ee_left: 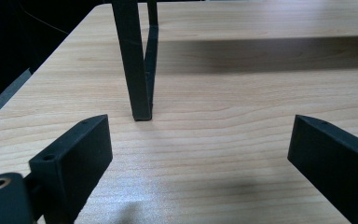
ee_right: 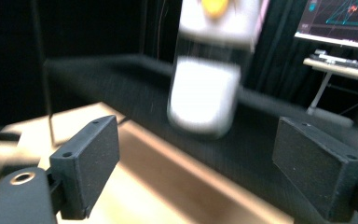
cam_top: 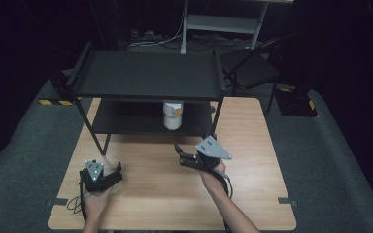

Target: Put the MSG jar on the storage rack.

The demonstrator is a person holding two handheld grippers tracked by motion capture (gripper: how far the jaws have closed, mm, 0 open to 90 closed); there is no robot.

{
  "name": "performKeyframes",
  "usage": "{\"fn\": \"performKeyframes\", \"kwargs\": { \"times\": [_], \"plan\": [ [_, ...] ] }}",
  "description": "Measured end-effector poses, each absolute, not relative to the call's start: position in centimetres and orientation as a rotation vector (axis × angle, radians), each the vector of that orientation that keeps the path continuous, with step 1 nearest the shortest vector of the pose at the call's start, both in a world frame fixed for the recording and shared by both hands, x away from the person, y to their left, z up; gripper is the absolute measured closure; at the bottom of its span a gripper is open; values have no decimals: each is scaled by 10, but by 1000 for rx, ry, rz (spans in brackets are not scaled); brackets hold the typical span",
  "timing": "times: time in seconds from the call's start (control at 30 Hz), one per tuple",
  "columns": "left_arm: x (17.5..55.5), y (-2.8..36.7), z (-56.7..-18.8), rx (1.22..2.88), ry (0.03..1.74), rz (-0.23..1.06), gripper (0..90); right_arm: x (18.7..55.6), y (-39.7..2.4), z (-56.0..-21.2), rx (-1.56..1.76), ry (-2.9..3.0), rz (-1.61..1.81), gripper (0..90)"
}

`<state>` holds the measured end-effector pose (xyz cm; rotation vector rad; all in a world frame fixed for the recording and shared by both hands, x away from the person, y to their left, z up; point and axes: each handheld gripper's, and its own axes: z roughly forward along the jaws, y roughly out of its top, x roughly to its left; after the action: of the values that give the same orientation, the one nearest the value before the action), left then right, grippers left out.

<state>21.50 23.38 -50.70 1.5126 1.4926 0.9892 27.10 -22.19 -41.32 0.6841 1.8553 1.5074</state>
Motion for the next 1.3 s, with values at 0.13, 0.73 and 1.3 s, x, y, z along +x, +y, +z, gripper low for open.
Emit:
{"fn": "performKeyframes", "kwargs": {
  "times": [0.13, 0.73, 1.3],
  "plan": [
    [215, 234, -507, 1515, 1493, 990, 66, 250, -253, -435, 730, 1883, 1437, 125],
    [215, 232, -505, 1503, 1525, 983, 67, 232, -345, -506, 1275, 1608, 1116, 145],
    [216, 232, -504, 1513, 1526, 982, 68, 231, -342, -506, 1317, 1600, 1079, 147]
  ]
}}
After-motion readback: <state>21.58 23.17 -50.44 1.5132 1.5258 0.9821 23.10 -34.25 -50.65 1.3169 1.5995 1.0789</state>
